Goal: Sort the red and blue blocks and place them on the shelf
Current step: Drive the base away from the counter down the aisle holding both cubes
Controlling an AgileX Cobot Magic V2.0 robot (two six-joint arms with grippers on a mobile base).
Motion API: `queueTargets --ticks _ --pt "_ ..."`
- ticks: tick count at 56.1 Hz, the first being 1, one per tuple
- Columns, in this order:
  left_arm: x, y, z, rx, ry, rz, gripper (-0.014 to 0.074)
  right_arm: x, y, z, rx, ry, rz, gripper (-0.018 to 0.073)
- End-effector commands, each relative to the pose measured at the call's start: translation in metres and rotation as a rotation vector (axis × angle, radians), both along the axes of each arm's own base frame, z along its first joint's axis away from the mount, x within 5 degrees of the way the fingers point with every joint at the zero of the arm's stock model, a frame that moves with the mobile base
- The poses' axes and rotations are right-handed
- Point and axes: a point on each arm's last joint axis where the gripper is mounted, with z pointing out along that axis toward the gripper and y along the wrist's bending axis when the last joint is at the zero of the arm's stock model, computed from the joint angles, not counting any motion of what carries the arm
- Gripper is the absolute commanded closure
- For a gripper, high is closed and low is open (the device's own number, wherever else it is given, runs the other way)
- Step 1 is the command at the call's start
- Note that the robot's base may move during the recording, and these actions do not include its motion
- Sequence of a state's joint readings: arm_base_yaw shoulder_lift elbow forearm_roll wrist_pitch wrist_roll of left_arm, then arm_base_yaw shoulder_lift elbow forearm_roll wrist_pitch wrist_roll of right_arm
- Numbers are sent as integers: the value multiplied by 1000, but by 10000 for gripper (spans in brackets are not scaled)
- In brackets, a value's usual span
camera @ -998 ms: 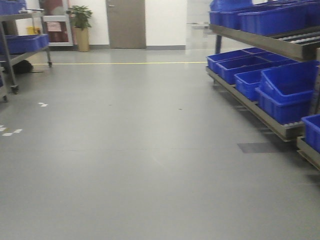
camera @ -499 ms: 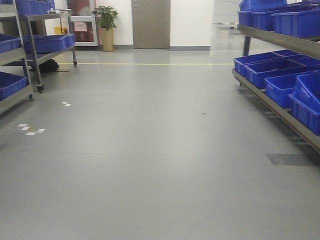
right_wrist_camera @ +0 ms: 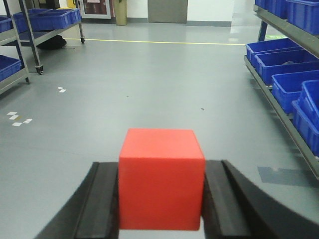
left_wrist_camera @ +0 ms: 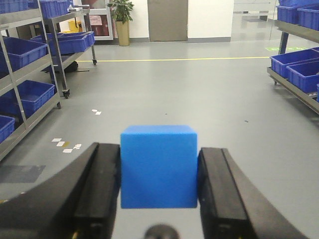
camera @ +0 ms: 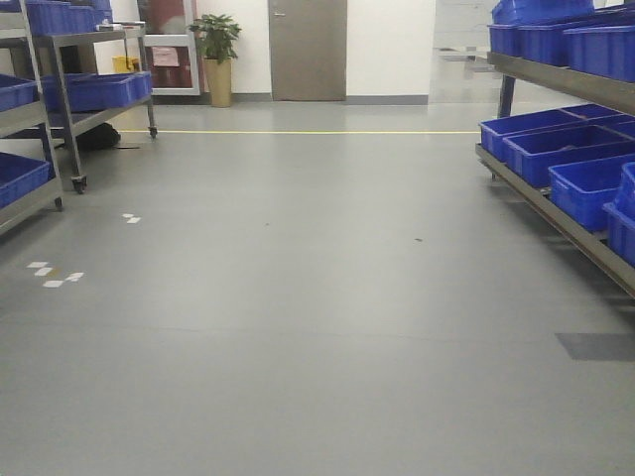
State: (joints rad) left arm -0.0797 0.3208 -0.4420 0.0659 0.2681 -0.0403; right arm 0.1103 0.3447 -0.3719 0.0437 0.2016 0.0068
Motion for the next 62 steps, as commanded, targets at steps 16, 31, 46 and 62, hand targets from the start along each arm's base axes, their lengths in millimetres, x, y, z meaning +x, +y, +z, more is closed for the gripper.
queueTargets --ticks 16,31,46,62 --pt "-1 0 17 -11 -111 -5 269 0 -1 17 0 -111 -8 198" --pt "-1 0 17 -11 -111 -5 269 0 -1 17 0 -111 -8 198" --pt "-1 0 17 -11 -111 -5 269 0 -1 17 0 -111 -8 198" --pt "-1 0 17 -11 -111 -5 269 0 -1 17 0 -111 -8 198"
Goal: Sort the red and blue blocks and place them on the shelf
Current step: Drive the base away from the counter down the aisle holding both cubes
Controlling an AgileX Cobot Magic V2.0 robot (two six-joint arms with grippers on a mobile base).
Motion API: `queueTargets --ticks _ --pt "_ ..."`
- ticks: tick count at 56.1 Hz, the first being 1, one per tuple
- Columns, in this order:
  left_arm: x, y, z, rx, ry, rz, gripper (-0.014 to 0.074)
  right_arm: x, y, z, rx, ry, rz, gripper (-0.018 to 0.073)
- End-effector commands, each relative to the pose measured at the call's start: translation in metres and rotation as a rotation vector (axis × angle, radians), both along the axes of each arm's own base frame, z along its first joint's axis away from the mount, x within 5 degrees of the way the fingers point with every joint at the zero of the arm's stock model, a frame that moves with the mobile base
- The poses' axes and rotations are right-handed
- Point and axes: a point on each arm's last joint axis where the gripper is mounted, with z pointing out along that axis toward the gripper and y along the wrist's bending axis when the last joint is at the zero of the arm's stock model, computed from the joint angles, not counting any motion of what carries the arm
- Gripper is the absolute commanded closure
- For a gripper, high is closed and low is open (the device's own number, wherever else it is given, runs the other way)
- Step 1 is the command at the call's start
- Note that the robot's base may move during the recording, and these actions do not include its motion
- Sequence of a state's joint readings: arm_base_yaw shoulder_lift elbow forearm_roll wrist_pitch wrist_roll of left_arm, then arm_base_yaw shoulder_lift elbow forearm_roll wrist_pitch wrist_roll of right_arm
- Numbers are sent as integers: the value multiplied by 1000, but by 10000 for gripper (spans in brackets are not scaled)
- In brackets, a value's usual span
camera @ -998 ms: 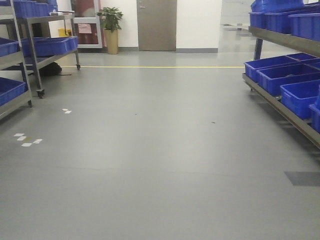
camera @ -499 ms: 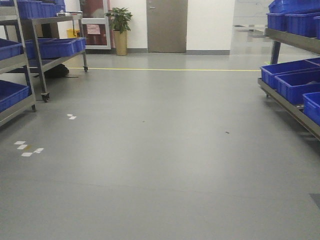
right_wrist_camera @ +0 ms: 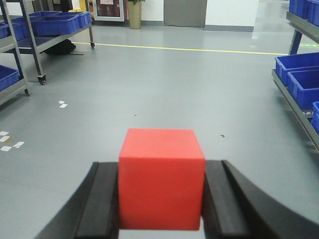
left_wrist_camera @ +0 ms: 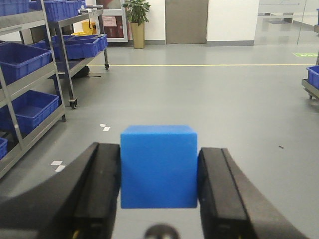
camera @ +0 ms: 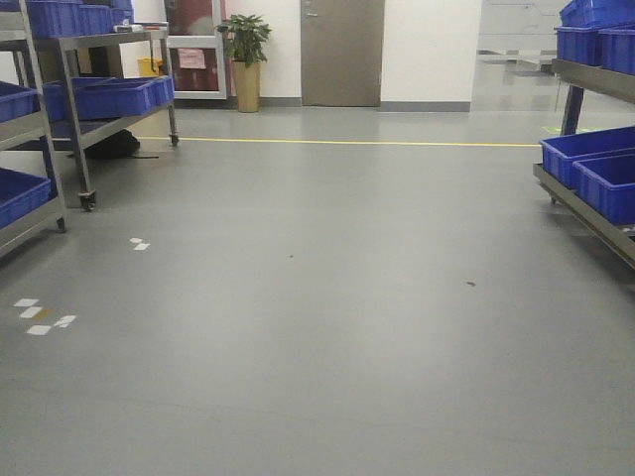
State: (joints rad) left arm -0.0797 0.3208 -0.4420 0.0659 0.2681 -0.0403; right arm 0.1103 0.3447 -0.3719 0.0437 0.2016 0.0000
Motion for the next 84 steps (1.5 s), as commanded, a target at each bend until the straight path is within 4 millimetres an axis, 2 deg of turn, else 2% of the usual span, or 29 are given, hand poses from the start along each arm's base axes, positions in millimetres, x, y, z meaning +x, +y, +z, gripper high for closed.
queueTargets --ticks 1,84 --pt "-1 0 17 -11 -111 -5 269 0 -1 17 7 -110 -8 198" --pt "-1 -1 17 -12 -111 -9 269 0 -1 17 7 -110 -8 198"
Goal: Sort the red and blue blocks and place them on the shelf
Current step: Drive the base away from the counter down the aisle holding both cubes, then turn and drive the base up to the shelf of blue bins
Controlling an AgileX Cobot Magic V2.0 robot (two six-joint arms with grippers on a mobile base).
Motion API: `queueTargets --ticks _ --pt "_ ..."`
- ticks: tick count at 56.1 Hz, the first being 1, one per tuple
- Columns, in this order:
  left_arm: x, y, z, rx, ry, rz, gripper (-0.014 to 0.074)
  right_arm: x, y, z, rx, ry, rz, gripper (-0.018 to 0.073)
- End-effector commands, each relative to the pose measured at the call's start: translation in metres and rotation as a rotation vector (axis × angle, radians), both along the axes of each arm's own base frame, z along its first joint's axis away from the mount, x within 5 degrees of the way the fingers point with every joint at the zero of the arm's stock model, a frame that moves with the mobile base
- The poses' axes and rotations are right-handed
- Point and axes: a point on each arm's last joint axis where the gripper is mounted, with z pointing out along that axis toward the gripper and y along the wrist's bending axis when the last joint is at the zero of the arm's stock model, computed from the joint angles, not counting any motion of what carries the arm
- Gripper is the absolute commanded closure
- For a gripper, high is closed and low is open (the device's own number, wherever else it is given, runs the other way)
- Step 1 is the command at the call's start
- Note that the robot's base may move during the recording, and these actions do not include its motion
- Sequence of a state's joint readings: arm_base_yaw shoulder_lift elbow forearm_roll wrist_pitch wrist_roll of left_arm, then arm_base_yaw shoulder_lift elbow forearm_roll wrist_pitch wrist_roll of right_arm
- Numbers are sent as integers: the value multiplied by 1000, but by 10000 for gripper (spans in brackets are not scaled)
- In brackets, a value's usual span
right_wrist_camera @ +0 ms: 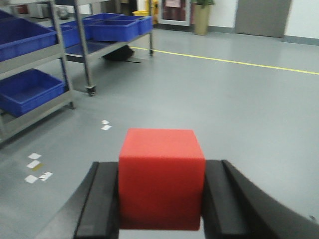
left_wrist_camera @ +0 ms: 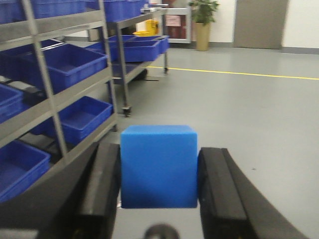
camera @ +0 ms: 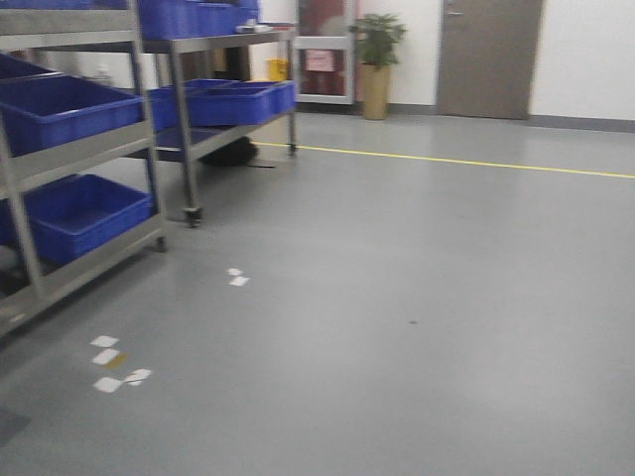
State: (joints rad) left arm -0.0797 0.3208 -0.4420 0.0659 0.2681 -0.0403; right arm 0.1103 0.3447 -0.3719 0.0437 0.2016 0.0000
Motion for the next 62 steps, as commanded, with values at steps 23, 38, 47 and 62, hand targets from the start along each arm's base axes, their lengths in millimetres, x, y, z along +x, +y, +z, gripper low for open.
queueTargets --ticks 23,38,47,62 --pt "-1 -1 17 -12 -111 -9 269 0 -1 17 7 -110 -8 198" --pt "-1 -1 17 -12 -111 -9 269 0 -1 17 7 -110 -8 198" --pt "-1 -1 17 -12 -111 -9 269 0 -1 17 7 -110 -8 198" --pt "-1 -1 17 -12 -111 -9 269 0 -1 17 7 -110 -8 198"
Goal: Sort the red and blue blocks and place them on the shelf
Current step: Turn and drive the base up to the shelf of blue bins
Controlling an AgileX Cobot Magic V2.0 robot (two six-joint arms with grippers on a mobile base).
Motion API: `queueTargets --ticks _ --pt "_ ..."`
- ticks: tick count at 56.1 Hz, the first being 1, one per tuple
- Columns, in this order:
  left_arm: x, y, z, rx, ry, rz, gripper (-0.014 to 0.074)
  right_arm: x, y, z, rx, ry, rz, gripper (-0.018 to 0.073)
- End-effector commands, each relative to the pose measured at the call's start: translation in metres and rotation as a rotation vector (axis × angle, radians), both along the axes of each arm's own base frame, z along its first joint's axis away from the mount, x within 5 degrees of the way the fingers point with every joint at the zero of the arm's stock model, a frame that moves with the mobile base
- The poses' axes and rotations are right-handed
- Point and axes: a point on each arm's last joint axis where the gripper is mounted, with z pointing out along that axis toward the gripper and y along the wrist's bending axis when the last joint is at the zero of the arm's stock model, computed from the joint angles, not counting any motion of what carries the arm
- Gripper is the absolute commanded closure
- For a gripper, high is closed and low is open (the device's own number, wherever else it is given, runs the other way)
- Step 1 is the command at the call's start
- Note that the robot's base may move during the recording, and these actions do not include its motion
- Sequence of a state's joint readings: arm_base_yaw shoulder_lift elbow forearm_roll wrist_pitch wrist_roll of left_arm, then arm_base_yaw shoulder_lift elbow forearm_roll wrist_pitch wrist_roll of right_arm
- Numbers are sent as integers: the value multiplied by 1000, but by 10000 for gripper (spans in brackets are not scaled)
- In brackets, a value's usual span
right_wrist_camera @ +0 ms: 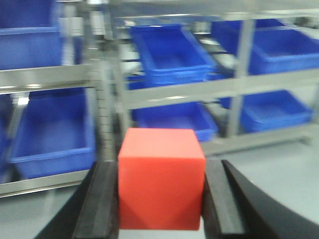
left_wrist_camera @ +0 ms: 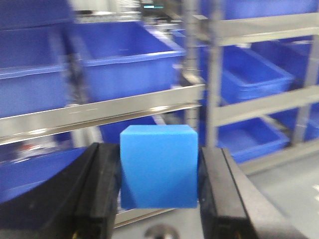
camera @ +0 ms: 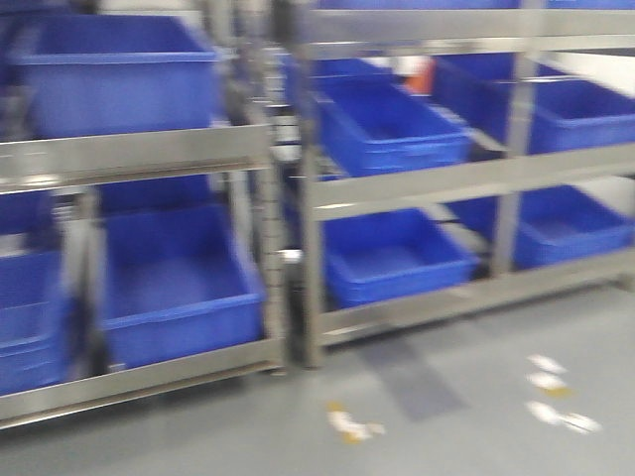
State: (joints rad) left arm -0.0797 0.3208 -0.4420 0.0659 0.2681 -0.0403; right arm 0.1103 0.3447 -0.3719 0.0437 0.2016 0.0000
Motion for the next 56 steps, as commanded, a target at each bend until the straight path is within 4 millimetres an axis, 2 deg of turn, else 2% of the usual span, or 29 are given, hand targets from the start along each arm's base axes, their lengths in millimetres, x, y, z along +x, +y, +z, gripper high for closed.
queueTargets --ticks 1,56 --pt "-1 -1 17 -12 -111 -9 269 0 -1 17 7 -110 -8 198" --pt "-1 -1 17 -12 -111 -9 269 0 -1 17 7 -110 -8 198"
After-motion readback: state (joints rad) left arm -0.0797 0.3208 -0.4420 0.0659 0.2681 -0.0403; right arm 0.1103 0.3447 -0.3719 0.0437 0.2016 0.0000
